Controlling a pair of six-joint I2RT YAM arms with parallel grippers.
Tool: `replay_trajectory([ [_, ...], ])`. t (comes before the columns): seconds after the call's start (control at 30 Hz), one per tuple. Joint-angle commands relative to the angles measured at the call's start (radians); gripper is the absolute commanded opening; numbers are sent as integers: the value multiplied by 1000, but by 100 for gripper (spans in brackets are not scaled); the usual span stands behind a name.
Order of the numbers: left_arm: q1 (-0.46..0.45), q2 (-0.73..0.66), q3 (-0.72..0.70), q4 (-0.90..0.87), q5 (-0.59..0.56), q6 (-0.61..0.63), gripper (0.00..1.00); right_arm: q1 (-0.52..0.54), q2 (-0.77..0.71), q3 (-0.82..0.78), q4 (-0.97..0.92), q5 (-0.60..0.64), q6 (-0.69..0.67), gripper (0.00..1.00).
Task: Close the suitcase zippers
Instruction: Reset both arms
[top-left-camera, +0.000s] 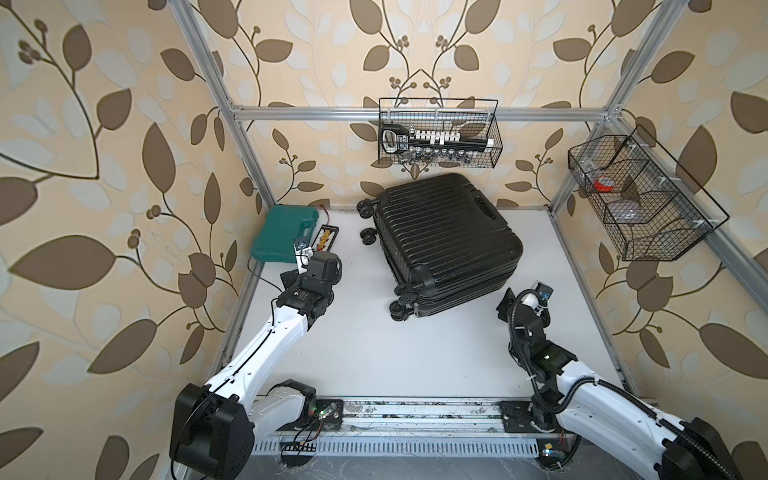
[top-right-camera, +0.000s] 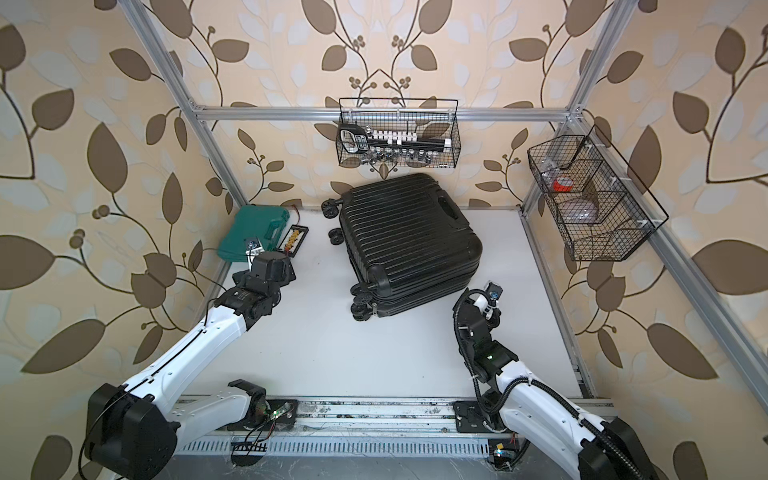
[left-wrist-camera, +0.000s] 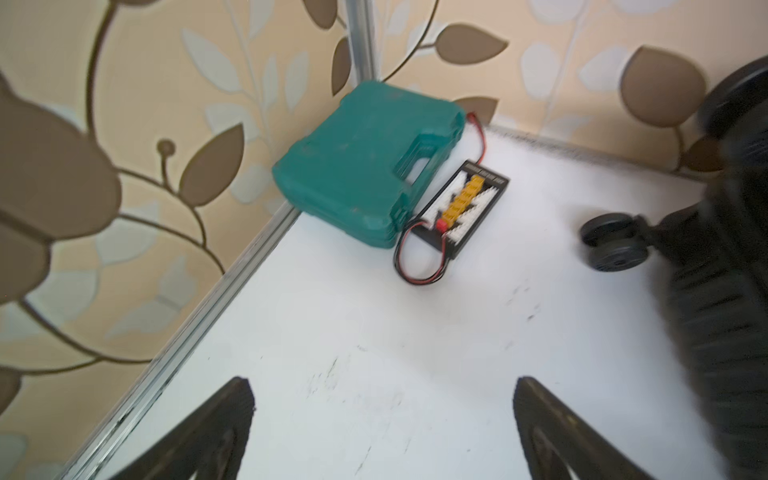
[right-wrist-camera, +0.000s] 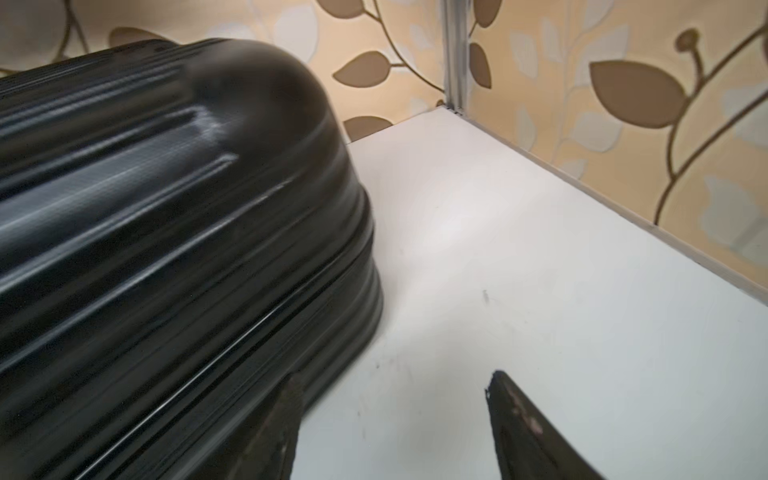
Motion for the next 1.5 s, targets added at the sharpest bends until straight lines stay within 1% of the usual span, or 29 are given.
replay_trajectory([
  [0.0,18,-9,-93,251,-48,53,99,-96,22,45,10,-121,-8,71],
  [0.1,43,38,-149,380,-21,159,99,-160,46,72,27,-117,-82,72],
  [0.17,73,75,-166,427,26,207,99,-203,73,81,53,-124,-114,73],
  [0.27,152,137,-195,519,163,255,99,-278,123,85,131,-187,-168,73],
  [0.33,198,178,-229,620,267,310,99,-288,170,82,214,-181,-246,75],
  [0.37,211,192,-235,638,300,318,99,-288,195,76,258,-177,-284,75],
  [0.4,228,201,-223,613,348,304,99,-289,230,67,307,-168,-319,75],
  [0.43,245,216,-223,631,411,303,99,-292,266,57,350,-169,-350,76],
  [0.53,275,267,-229,702,576,313,99,-300,359,22,522,-222,-448,77],
  [0.63,277,297,-258,775,672,349,99,-311,419,-11,673,-312,-516,78],
  [0.7,277,292,-285,820,697,359,99,-326,451,-23,743,-379,-518,79],
  [0.73,277,291,-319,870,709,364,99,-335,467,-25,769,-420,-531,79],
  [0.83,277,315,-413,1053,752,386,99,-356,496,-24,811,-472,-551,79],
  [0.87,277,338,-435,1112,751,386,99,-370,515,-38,864,-499,-553,79],
  [0.93,278,395,-434,1159,724,379,99,-397,544,-42,890,-536,-536,79],
  [1.0,277,378,-391,1043,693,360,99,-417,574,-39,904,-568,-523,80],
  [1.07,277,409,-338,978,631,337,99,-421,621,-48,960,-581,-522,81],
  [1.17,271,395,-351,989,620,335,99,-423,693,-34,1014,-605,-538,82],
  [1.23,271,394,-349,985,620,335,99,-424,666,4,889,-614,-534,85],
  [1.3,270,396,-349,984,619,335,99,-423,693,25,889,-613,-541,92],
  [1.33,271,395,-349,984,620,334,99,-423,683,31,863,-616,-536,100],
  [1.47,271,397,-349,983,620,335,99,-424,684,28,864,-616,-536,100],
])
